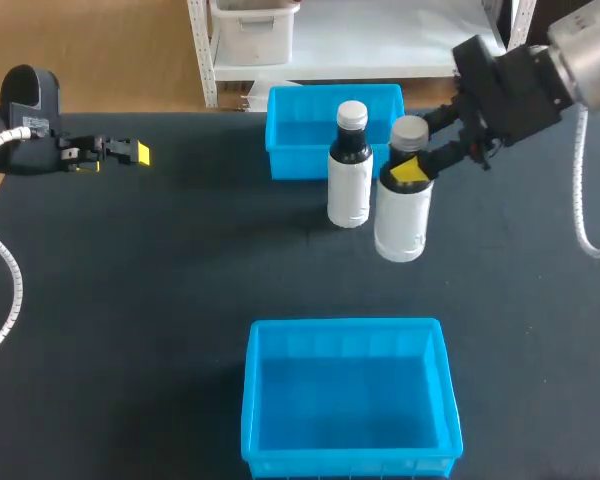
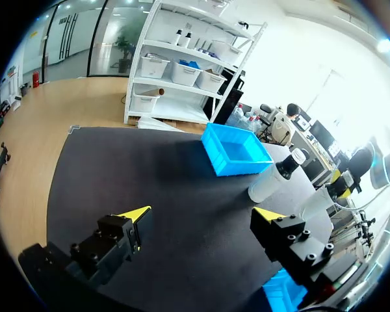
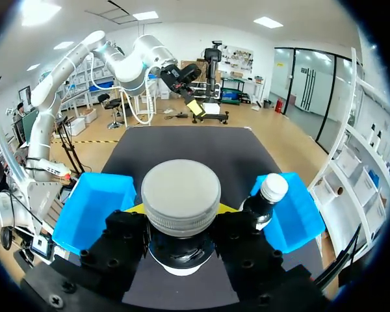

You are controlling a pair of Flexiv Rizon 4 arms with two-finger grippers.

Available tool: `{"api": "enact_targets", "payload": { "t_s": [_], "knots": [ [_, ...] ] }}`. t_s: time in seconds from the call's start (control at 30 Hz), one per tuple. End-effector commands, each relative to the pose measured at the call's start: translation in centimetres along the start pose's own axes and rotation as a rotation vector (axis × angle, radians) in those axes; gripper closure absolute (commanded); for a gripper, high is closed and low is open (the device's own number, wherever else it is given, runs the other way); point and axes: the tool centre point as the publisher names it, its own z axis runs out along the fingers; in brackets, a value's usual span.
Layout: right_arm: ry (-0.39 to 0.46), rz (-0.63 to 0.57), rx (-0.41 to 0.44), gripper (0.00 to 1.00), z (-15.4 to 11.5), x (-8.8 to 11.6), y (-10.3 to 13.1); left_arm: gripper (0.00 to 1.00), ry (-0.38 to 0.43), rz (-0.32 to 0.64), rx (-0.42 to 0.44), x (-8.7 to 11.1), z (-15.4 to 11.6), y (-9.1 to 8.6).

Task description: Pick up the bottle, and place it in the far bin if it is heavy, or in the near bin if it is light.

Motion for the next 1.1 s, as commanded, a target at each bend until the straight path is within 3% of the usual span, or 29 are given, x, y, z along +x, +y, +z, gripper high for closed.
{"api": "enact_targets", "payload": {
  "t_s": [0.03,1.1],
  "knots": [
    [0.003,0.008,0.011,1.00,-1.6,0.4,0.3,0.00,0.000,0.000,0.000,0.0,0.0,0.0],
    [0.042,0.067,0.088,1.00,-7.8,5.0,-1.7,0.00,0.000,0.000,0.000,0.0,0.0,0.0]
  ]
}}
